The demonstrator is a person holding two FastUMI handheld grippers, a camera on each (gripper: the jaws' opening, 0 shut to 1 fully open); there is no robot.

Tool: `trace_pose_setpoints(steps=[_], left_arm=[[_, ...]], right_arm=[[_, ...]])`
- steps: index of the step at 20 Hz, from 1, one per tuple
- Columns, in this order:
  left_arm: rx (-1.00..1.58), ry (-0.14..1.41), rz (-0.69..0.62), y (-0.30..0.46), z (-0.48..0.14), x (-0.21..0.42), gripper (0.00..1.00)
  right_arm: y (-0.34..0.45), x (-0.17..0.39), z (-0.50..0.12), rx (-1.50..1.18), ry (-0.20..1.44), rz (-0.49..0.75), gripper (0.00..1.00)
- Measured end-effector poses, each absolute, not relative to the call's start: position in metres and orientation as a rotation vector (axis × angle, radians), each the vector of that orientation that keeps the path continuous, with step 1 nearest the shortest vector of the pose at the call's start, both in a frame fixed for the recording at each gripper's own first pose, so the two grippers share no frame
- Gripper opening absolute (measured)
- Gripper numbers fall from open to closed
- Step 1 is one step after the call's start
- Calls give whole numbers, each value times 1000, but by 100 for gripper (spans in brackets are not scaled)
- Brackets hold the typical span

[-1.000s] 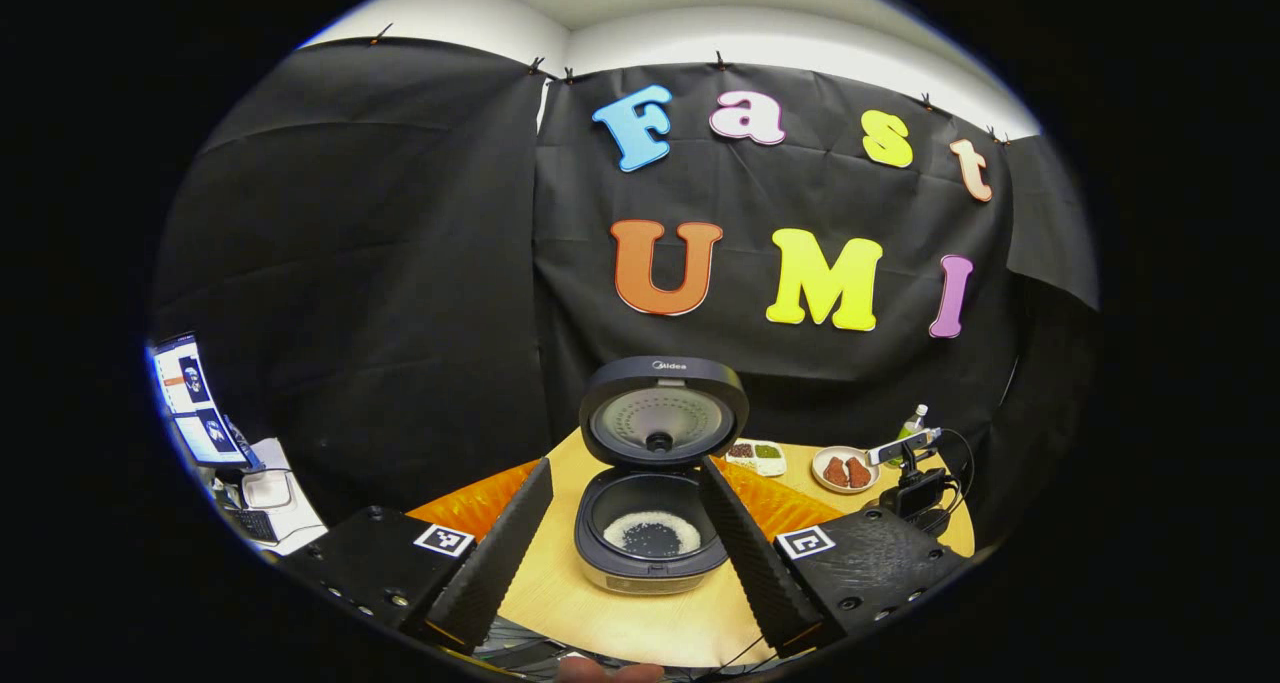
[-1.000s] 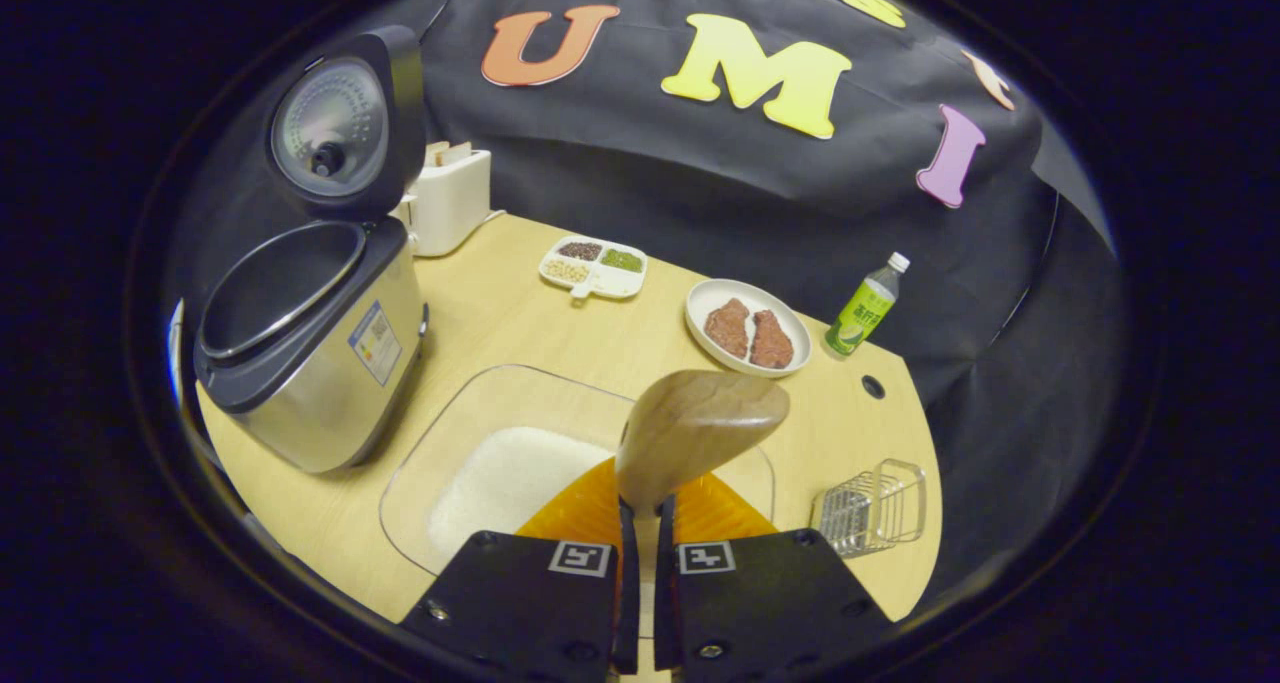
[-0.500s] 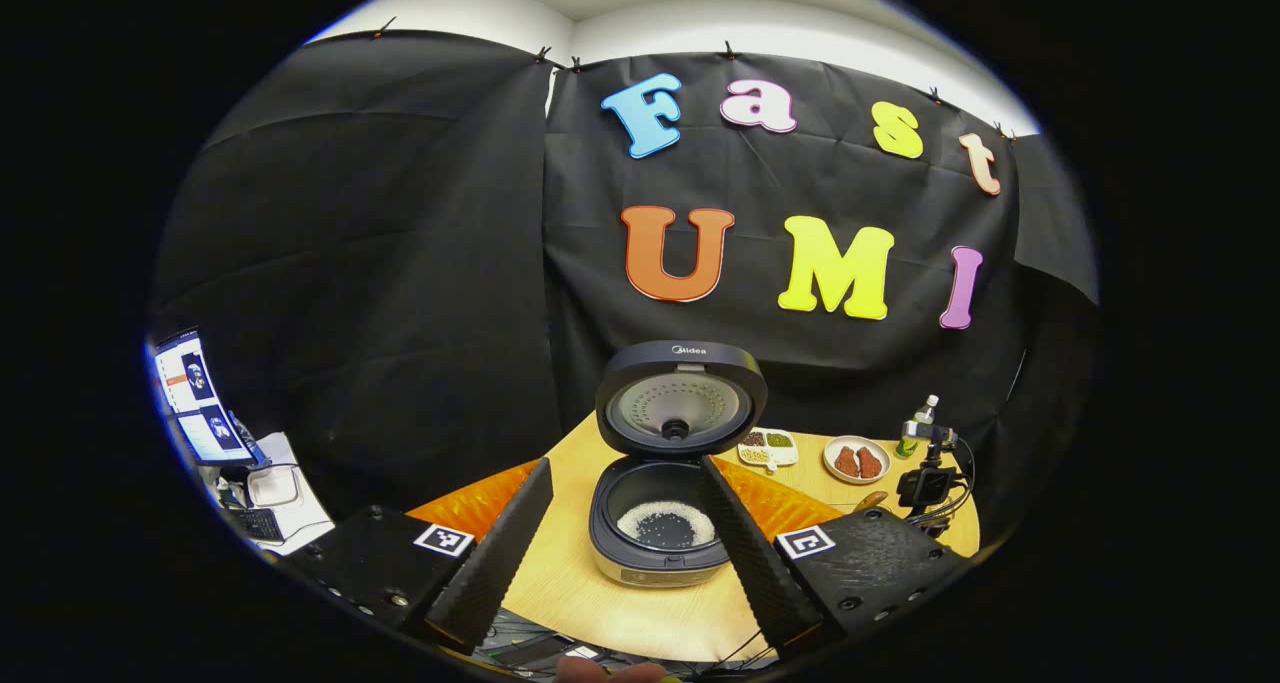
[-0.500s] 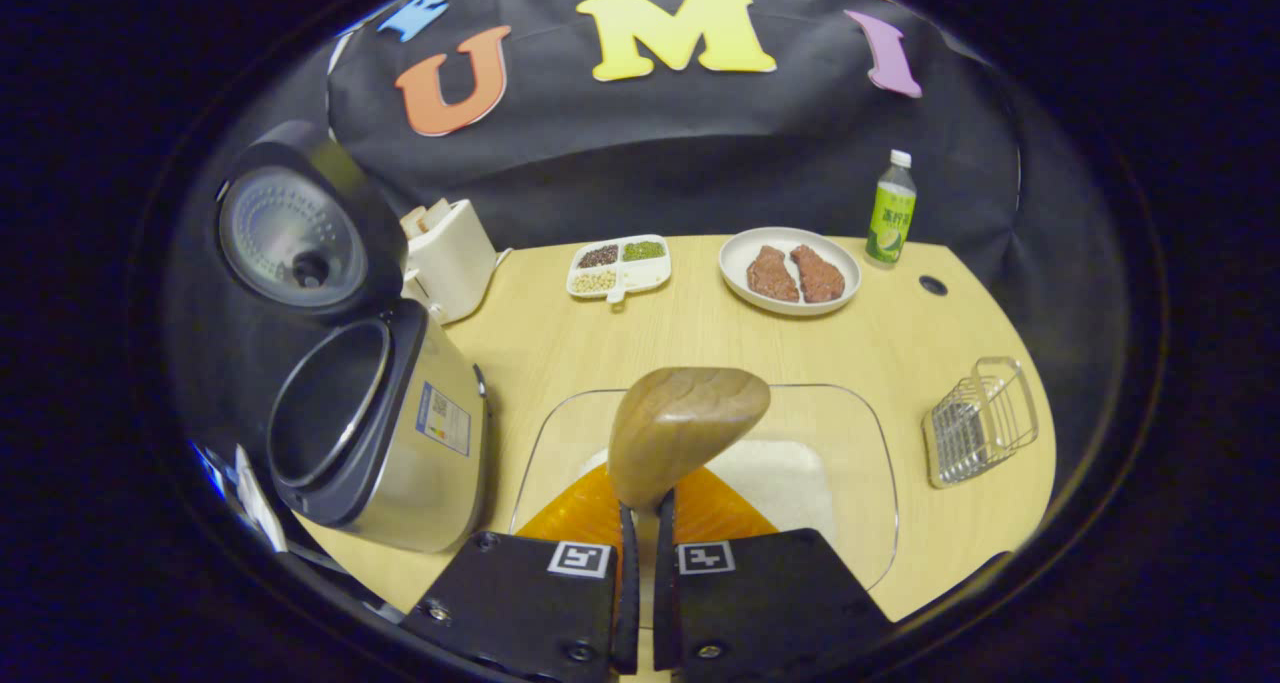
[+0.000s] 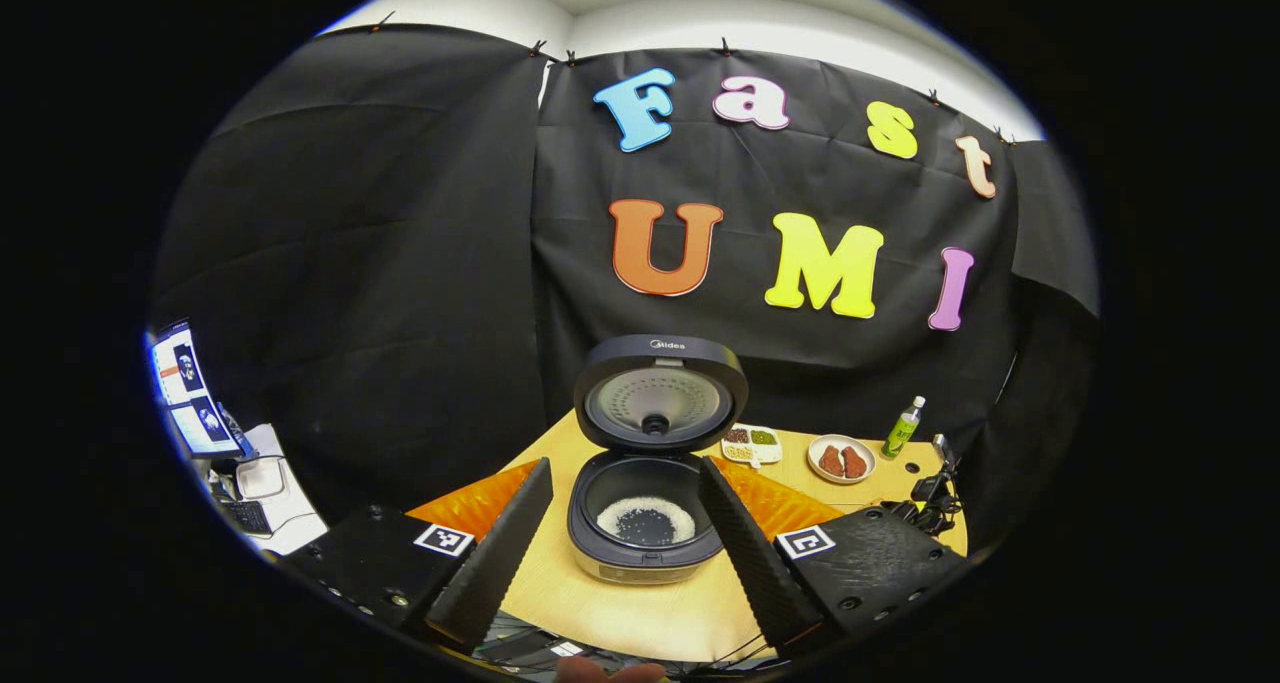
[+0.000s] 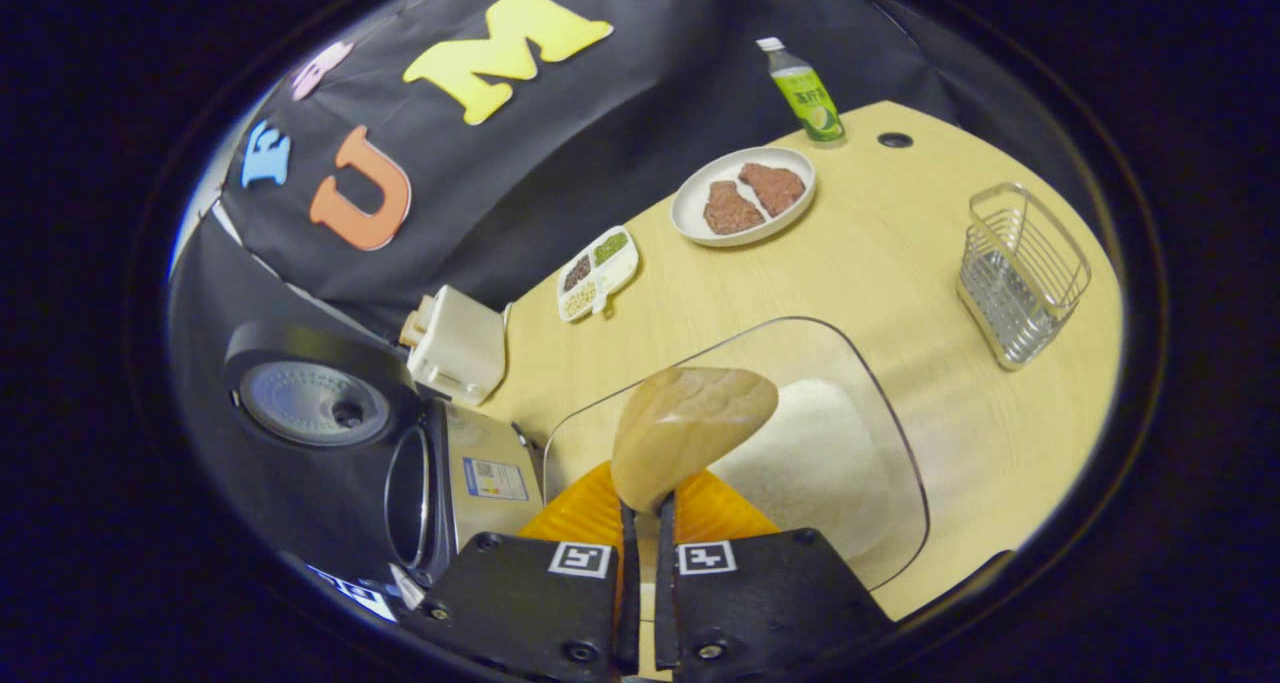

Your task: Close the left gripper, press the button to open the rice cooker; take a wooden spoon from the chopstick holder with the right hand, scoop a spoonful of rice and pour it into the rice cooker, then put the wooden spoon back into the chopstick holder.

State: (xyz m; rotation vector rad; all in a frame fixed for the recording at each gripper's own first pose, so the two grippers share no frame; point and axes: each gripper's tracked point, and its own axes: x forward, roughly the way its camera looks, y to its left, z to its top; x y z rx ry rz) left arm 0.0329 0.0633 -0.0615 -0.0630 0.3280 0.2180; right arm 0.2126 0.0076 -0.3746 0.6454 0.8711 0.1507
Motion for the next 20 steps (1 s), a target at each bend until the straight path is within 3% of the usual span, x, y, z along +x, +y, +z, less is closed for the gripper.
trace_pose_setpoints(steps=[5,12,20], left_arm=[[-61,350,209,54,-67,34,95],[-105,324,199,41,-63,39,95],[-107,281,239,61,-57,27,95]], right_arm=[[-28,218,-359,855,817,140,11],[-63,218,-286,953,713,174,11],[37,220,-183,920,675,404,11]])
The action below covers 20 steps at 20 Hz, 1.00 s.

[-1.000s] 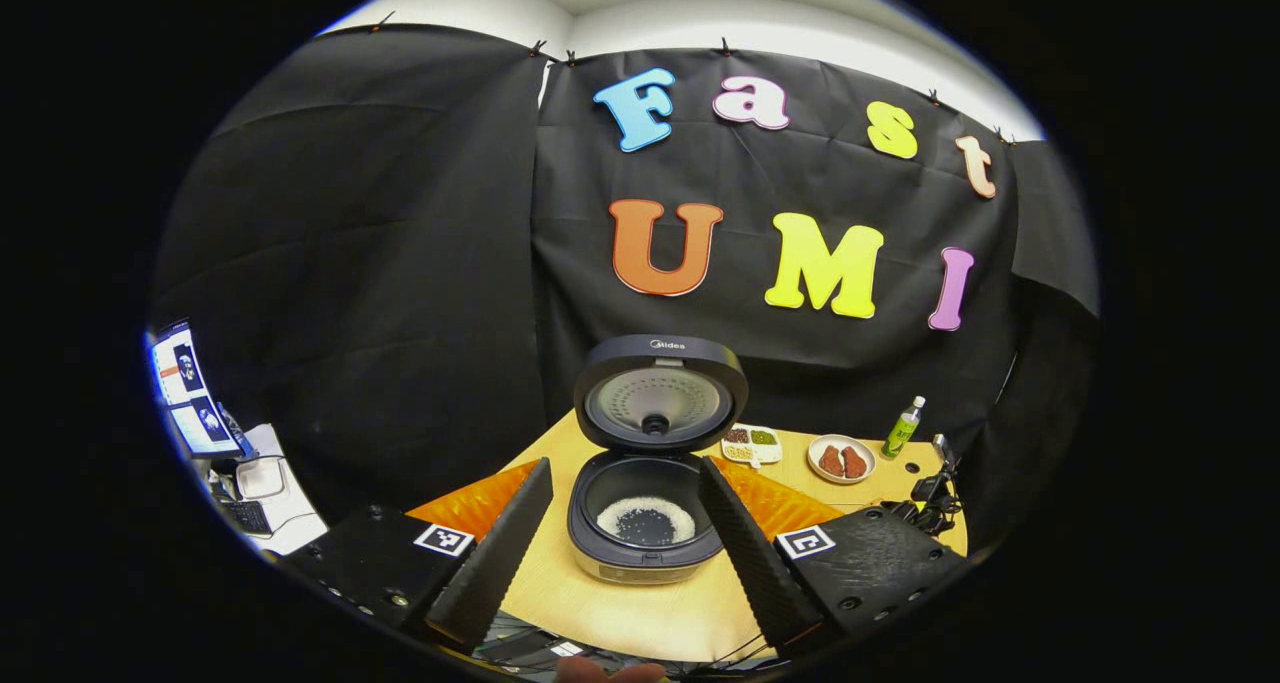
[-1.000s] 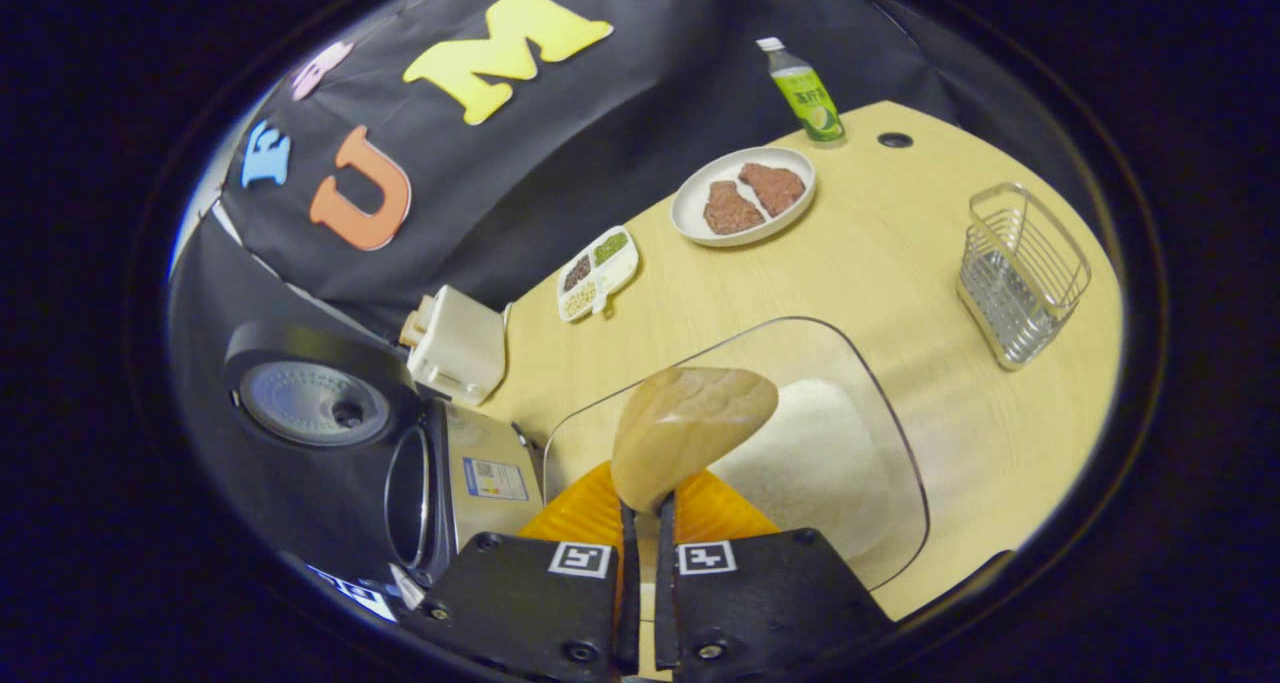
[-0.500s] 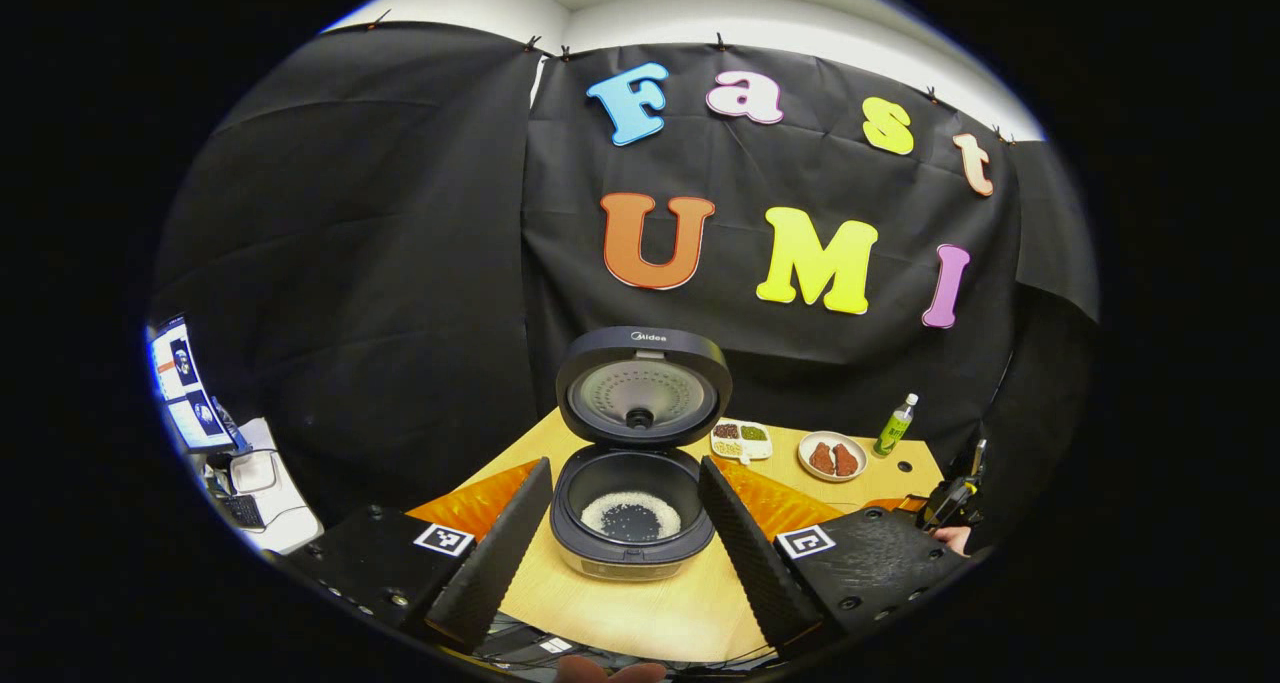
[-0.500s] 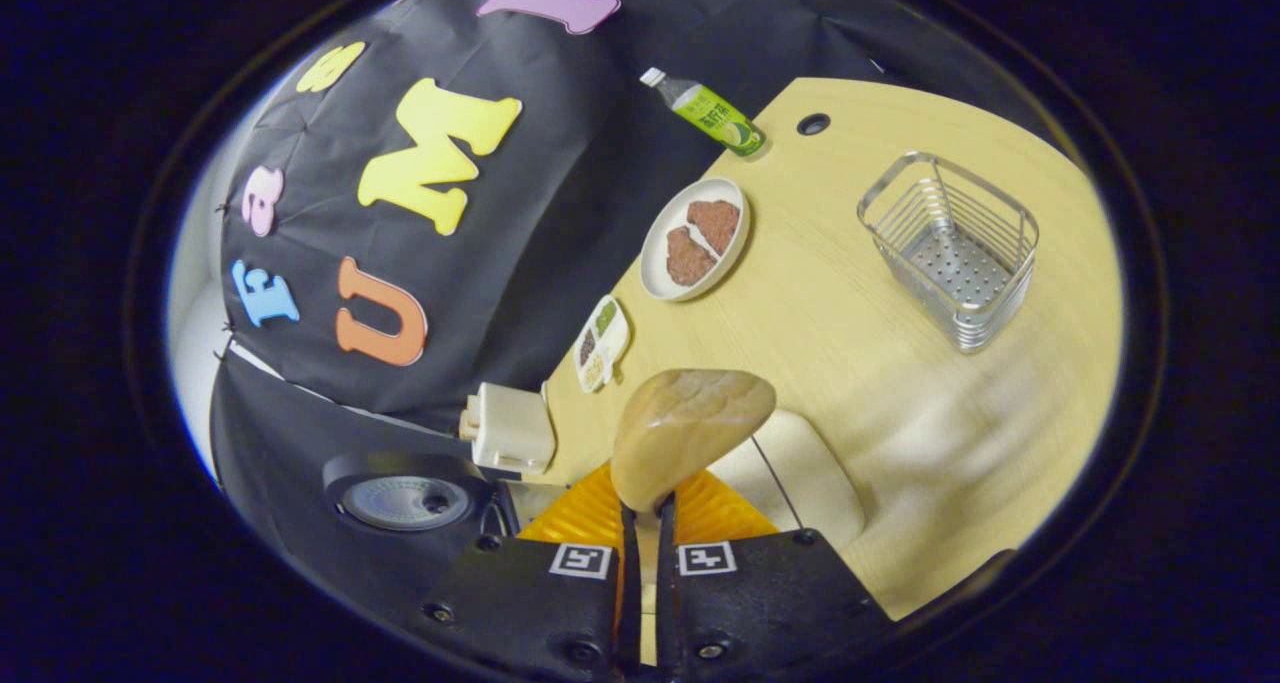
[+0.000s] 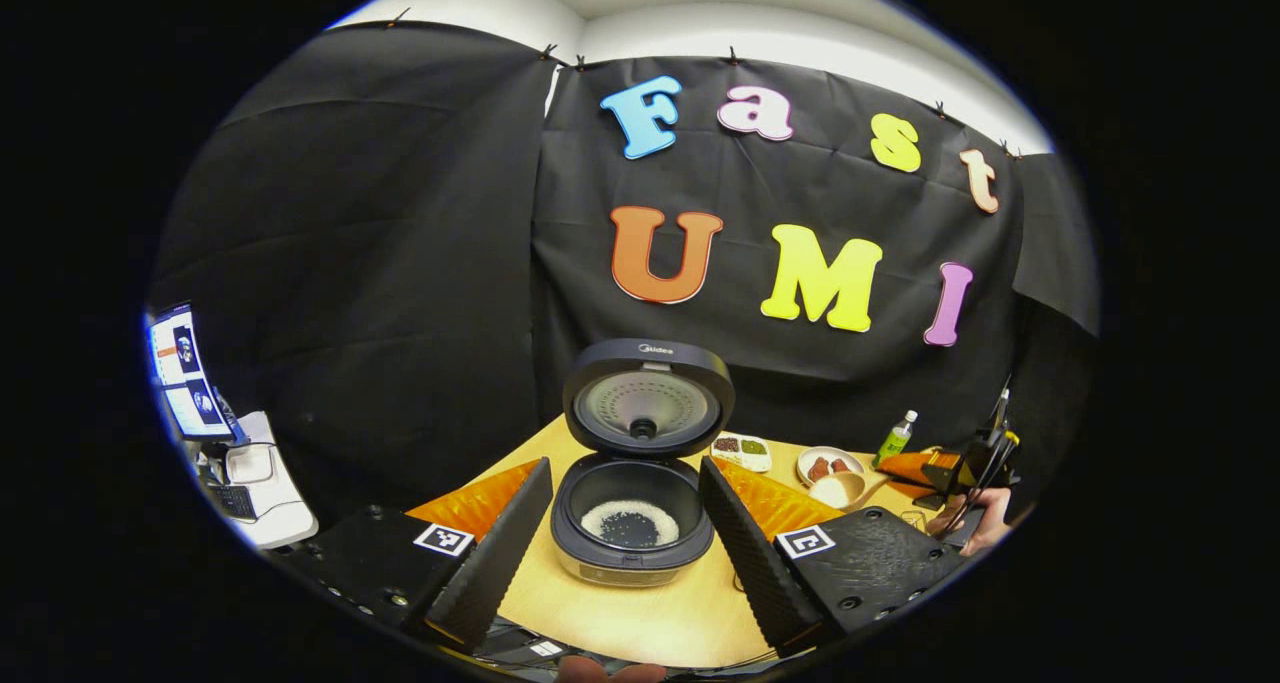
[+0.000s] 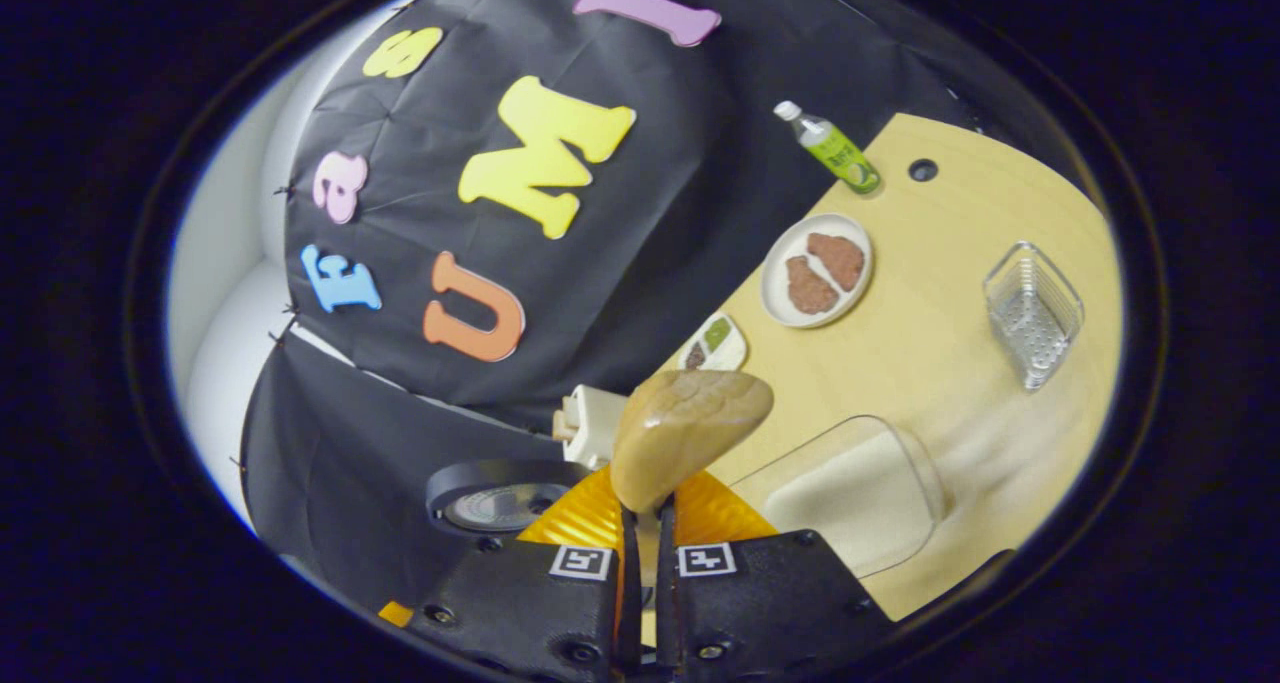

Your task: Close the left gripper, press the button to open the rice cooker; take a wooden spoon from the chopstick holder with the right hand, scoop a spoonful of rice and pour it into the rice cooker, then put the wooden spoon back into the chopstick holder.

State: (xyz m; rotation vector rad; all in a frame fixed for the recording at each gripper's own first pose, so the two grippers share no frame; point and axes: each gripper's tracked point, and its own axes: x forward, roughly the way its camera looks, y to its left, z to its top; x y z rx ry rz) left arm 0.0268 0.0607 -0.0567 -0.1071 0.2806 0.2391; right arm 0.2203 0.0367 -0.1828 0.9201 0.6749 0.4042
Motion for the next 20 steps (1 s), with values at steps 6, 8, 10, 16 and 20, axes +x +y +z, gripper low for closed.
trace_pose_setpoints(steps=[6,8,10,16,20], left_arm=[[-155,249,318,102,-53,2,95],[-170,248,349,118,-55,-9,95],[-182,246,377,132,-55,-18,95],[-215,250,471,174,-65,-46,95],[-228,257,503,192,-71,-56,95]], right_arm=[[152,219,-158,784,708,576,11],[181,221,-161,727,723,589,11],[205,219,-166,658,727,595,11],[246,221,-193,441,699,579,11],[256,222,-207,291,663,563,11]])
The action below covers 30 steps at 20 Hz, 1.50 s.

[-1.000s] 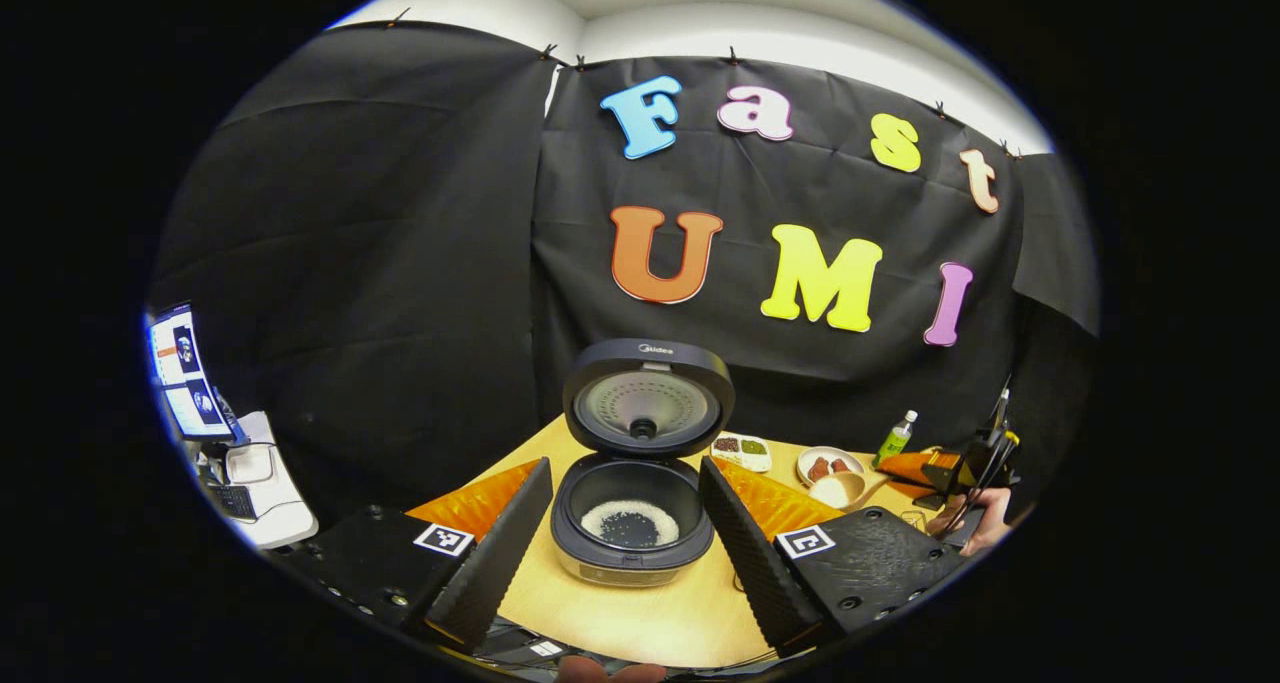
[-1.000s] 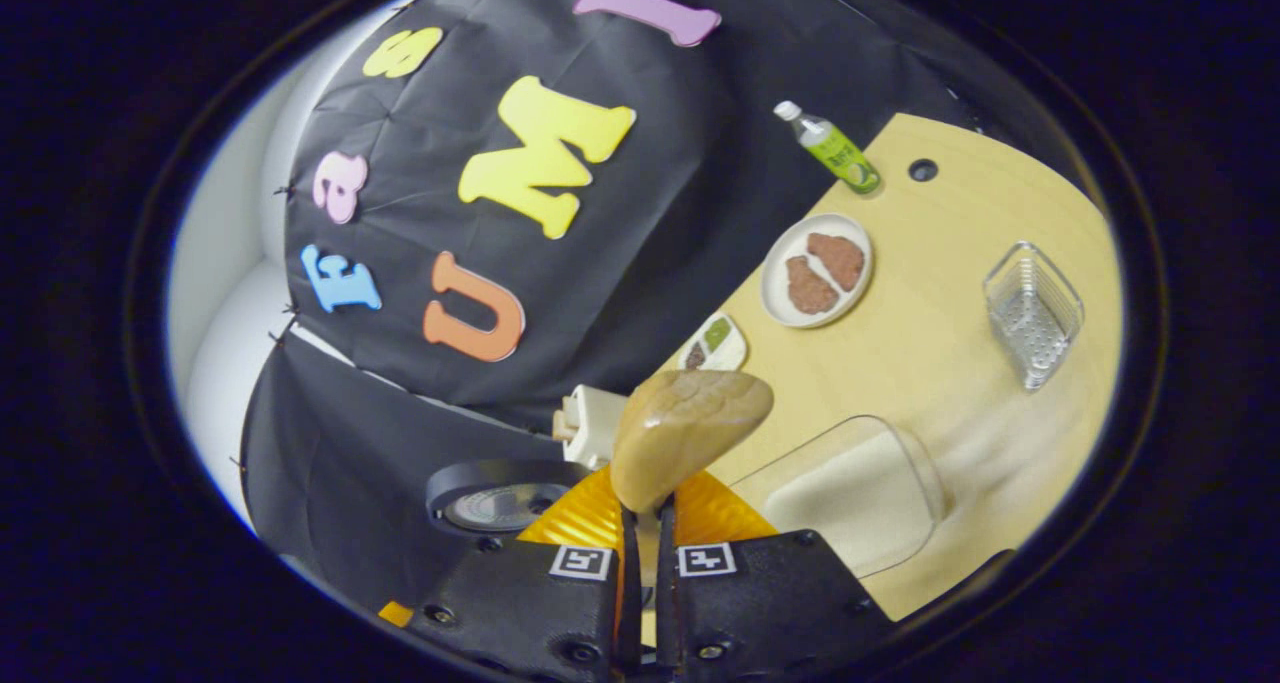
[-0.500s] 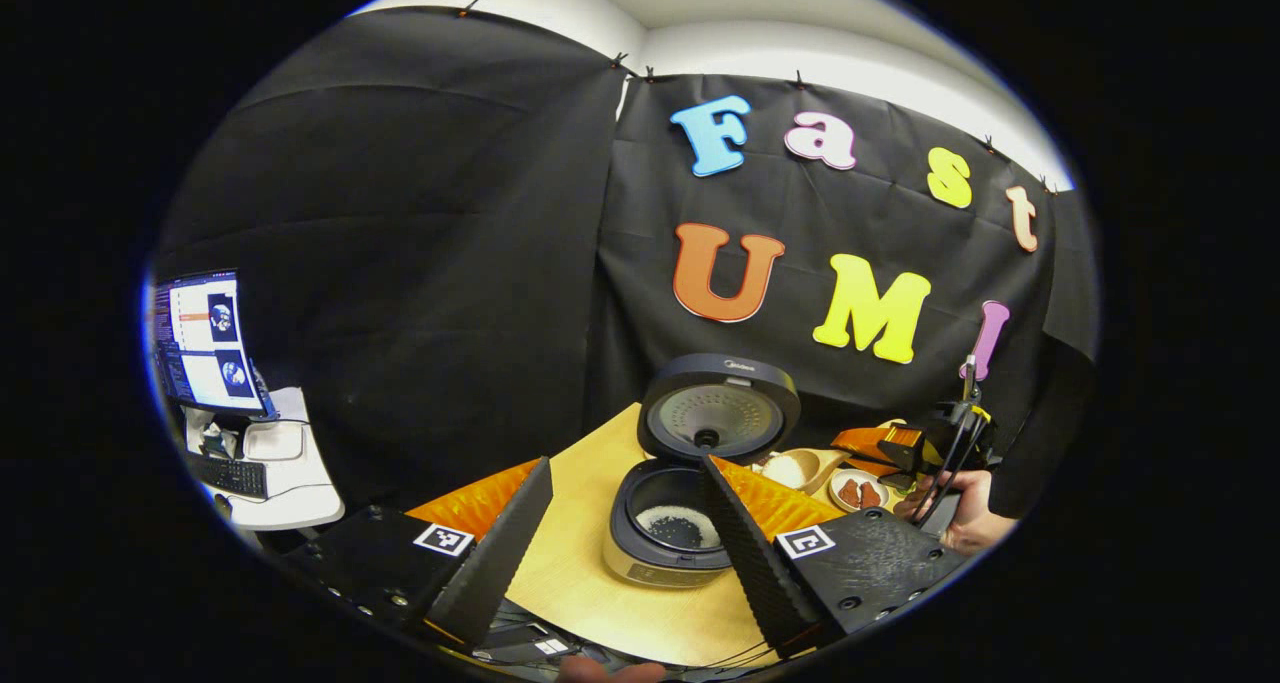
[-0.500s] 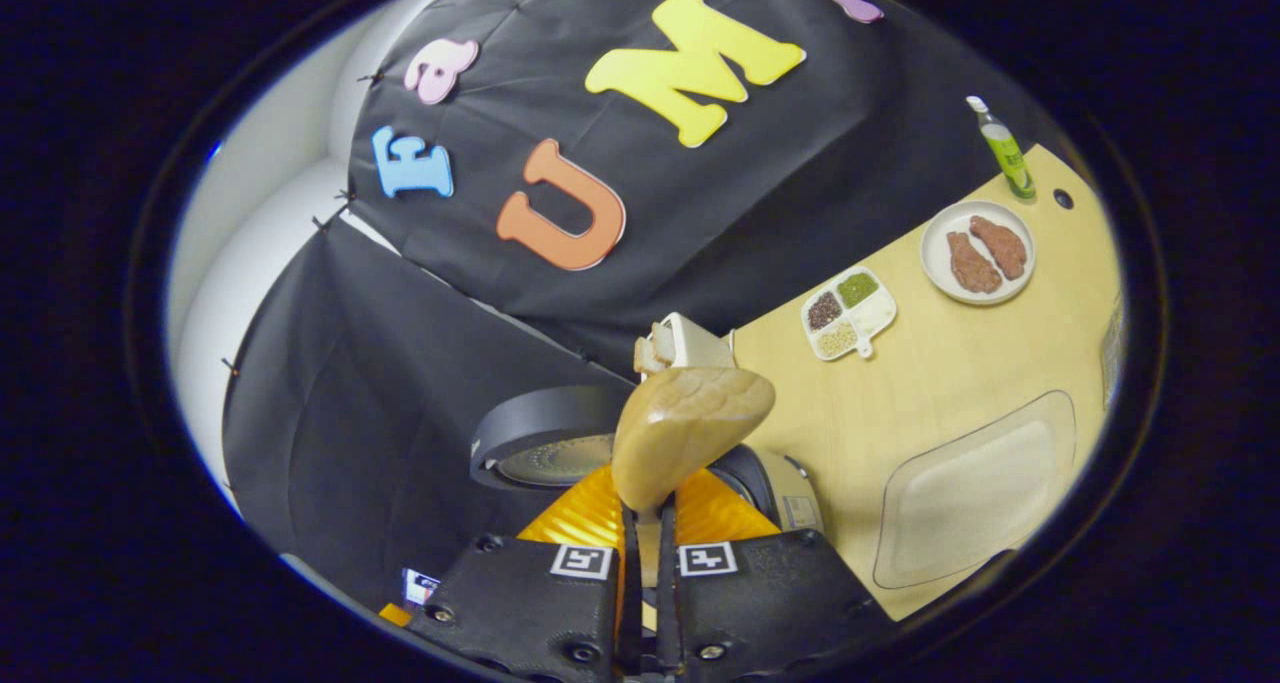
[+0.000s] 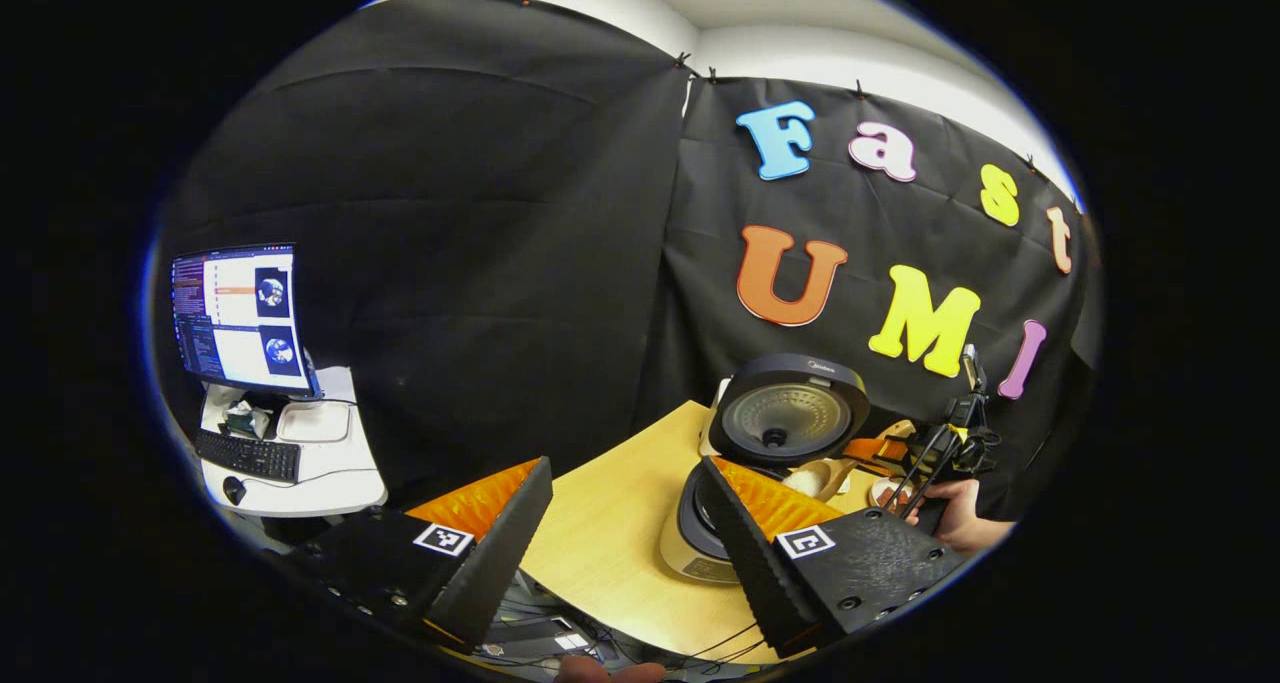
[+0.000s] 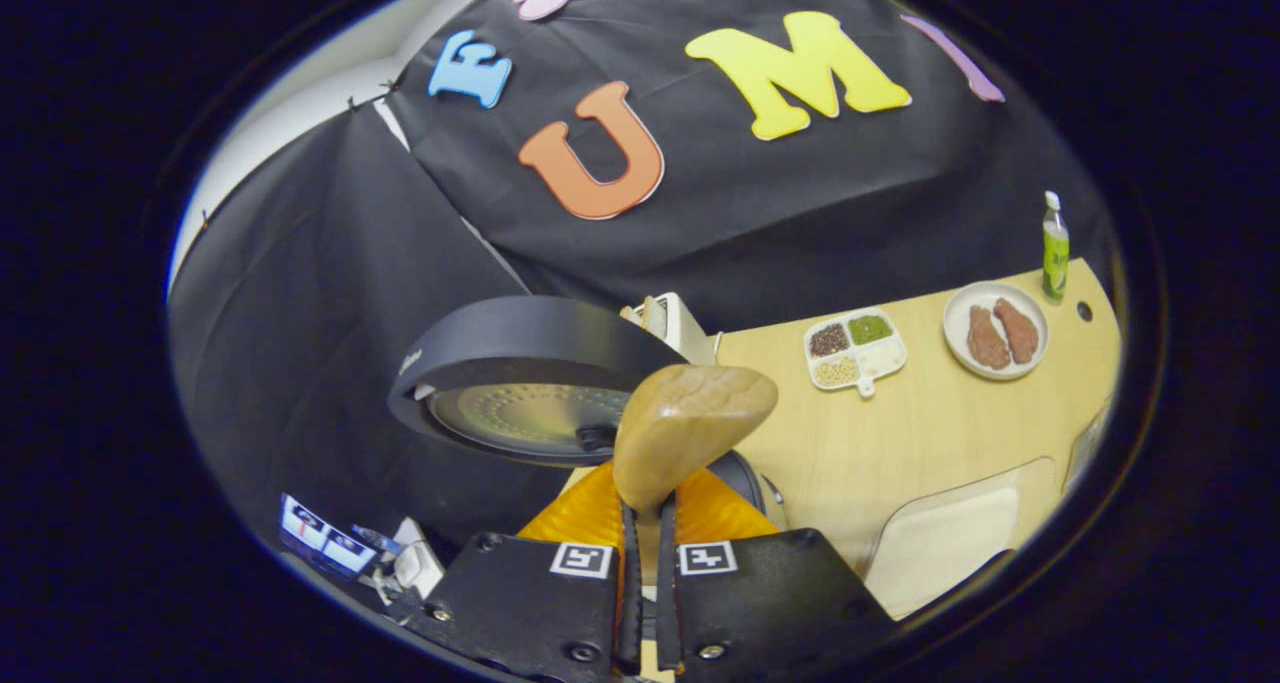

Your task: Close the left gripper, press the button to open the rice cooker; take a wooden spoon from the chopstick holder with the right hand, scoop a spoonful of rice and pour it into the rice cooker, then put the wooden spoon back into the chopstick holder.

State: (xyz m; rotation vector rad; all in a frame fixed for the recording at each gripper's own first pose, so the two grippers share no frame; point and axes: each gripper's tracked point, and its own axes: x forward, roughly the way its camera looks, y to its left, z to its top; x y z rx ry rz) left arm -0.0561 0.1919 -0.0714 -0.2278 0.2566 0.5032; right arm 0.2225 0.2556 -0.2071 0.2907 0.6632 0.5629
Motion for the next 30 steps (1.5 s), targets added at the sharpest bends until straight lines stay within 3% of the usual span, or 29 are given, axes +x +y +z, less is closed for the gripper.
trace_pose_setpoints(steps=[9,30], left_arm=[[-244,255,518,205,-80,-59,94],[-254,232,478,193,-87,-60,95]], right_arm=[[265,223,-219,124,629,550,11],[304,194,-195,-499,298,601,11]])
